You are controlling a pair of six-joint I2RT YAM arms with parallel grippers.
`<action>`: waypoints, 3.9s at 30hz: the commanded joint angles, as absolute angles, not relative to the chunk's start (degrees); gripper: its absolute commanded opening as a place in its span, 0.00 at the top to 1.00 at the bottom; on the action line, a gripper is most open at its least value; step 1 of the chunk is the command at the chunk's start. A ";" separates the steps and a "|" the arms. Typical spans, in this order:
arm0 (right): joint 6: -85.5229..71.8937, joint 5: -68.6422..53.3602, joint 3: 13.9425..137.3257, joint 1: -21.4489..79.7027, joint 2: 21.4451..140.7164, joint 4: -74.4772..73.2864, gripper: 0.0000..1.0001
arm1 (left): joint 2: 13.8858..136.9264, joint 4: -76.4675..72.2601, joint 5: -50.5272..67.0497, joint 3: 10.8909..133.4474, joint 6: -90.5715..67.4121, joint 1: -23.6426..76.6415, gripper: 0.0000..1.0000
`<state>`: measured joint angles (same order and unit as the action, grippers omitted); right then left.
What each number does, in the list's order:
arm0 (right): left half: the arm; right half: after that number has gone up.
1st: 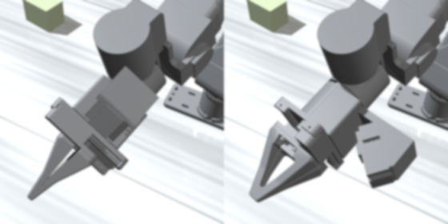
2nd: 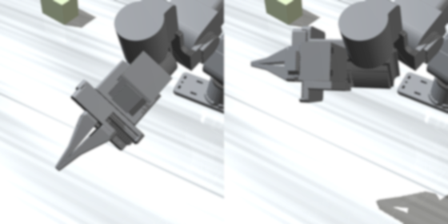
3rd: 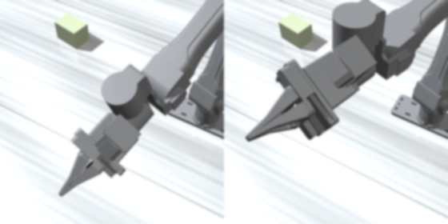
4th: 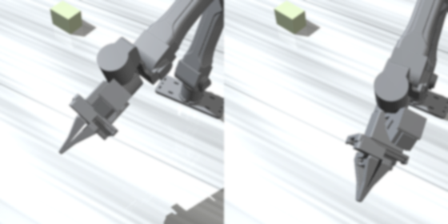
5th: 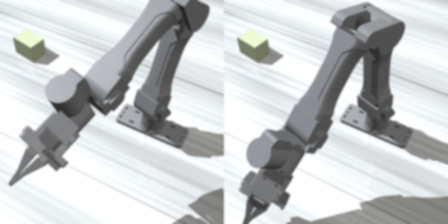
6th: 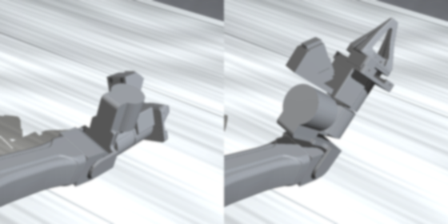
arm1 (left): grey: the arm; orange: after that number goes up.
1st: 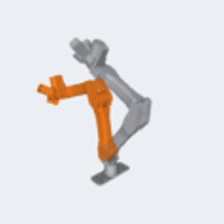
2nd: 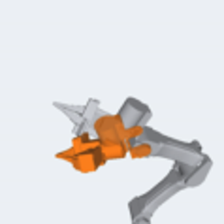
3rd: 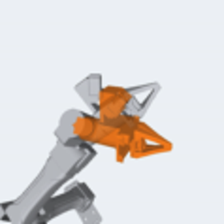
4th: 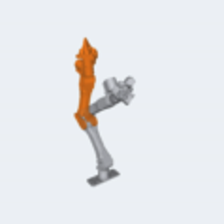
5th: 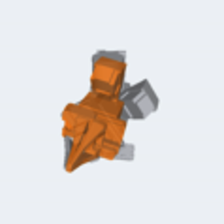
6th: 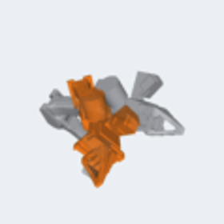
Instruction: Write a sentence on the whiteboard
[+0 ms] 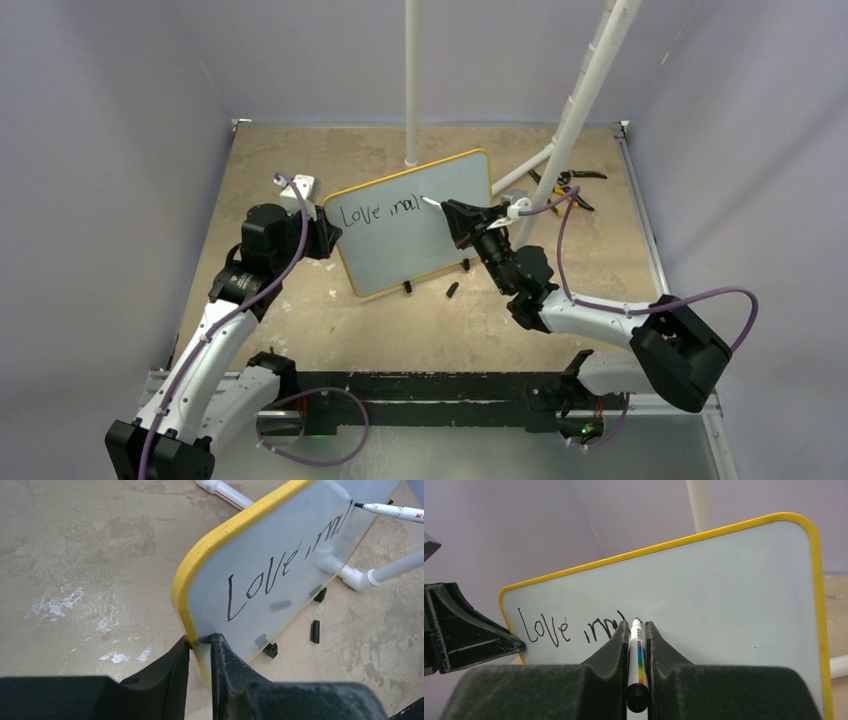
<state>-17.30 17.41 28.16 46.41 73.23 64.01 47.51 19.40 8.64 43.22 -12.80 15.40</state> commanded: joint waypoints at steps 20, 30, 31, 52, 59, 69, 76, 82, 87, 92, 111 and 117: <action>-19.25 16.38 26.85 46.14 72.74 64.79 1.00 | 47.29 17.31 9.40 42.89 -11.91 15.29 0.89; -19.68 20.03 26.22 46.15 71.30 63.51 1.00 | 47.15 17.34 9.36 42.89 -11.87 15.29 0.89; -19.69 20.49 26.13 46.13 71.10 63.29 1.00 | 47.13 17.32 9.33 42.89 -11.89 15.29 0.89; -19.15 17.82 25.93 46.14 69.44 61.81 1.00 | 47.33 17.39 9.42 42.89 -11.89 15.29 0.89; -18.39 12.86 26.19 46.08 66.23 59.39 1.00 | 46.82 17.81 8.51 42.98 -11.50 15.29 0.69; -17.59 6.64 26.43 41.87 62.24 55.00 1.00 | 44.90 21.39 2.62 49.47 -9.50 15.29 0.24; -17.29 3.55 26.28 40.39 62.42 56.63 1.00 | 49.00 22.06 7.93 57.74 -6.77 15.38 0.22; -17.65 4.31 26.84 40.17 64.55 58.84 1.00 | 57.71 18.38 19.32 65.21 -3.98 15.84 0.22; -17.66 5.39 27.71 40.17 66.10 60.13 1.00 | 65.08 16.70 25.32 69.27 -1.84 18.34 0.22; -17.58 7.07 28.21 40.17 66.90 60.17 1.00 | 69.84 16.06 27.66 70.28 -0.80 19.94 0.22; -17.32 9.81 28.94 40.17 69.78 62.58 1.00 | 71.11 14.07 27.66 67.16 1.51 19.95 0.55; -17.64 12.16 28.05 40.12 68.90 62.09 1.00 | 71.11 13.76 27.33 66.54 1.93 19.95 0.59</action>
<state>-18.37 8.49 26.48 40.45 69.71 60.14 71.53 16.01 26.39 67.57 0.60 19.90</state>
